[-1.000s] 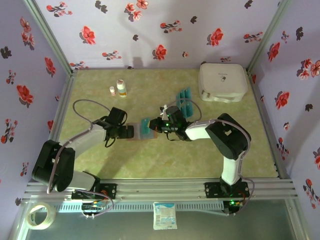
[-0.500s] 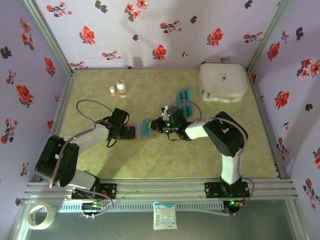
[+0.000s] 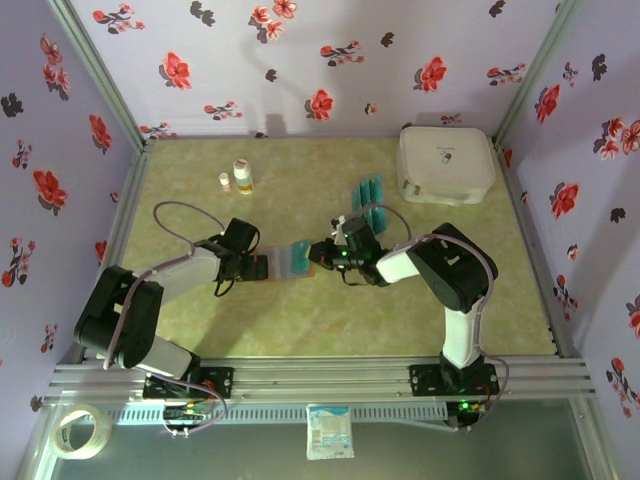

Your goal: Put the credit cards into the card holder

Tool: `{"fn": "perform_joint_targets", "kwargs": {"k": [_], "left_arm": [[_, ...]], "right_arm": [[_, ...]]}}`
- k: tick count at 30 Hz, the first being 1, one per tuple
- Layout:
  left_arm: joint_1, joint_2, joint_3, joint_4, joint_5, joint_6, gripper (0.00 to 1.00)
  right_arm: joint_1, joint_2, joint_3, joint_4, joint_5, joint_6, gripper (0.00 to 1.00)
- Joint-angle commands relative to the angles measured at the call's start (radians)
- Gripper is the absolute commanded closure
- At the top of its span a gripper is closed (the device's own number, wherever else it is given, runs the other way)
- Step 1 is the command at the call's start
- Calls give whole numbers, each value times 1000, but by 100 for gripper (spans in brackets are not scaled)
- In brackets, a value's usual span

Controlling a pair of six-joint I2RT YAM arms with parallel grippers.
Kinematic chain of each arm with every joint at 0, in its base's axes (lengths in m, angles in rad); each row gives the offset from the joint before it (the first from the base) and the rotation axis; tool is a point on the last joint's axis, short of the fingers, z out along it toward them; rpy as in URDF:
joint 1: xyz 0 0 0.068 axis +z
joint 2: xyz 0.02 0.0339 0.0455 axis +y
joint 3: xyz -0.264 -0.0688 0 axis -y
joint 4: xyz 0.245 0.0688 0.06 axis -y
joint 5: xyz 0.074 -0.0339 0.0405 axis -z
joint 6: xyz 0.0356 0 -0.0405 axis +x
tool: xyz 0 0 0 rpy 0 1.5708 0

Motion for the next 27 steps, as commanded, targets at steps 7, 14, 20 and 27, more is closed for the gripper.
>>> {"fn": "perform_joint_targets", "kwargs": {"k": [7, 14, 20, 27], "left_arm": [[-2, 11, -1, -34, -26, -55, 0], [-4, 9, -6, -35, -26, -65, 0], [-4, 10, -7, -36, -26, -66, 0], [-3, 15, -5, -37, -25, -65, 0]], "right_arm": [[-12, -31, 2, 30, -33, 25, 100], [-1, -33, 29, 53, -54, 33, 100], [16, 7, 57, 91, -64, 46, 100], [25, 53, 73, 135, -69, 57, 100]]}}
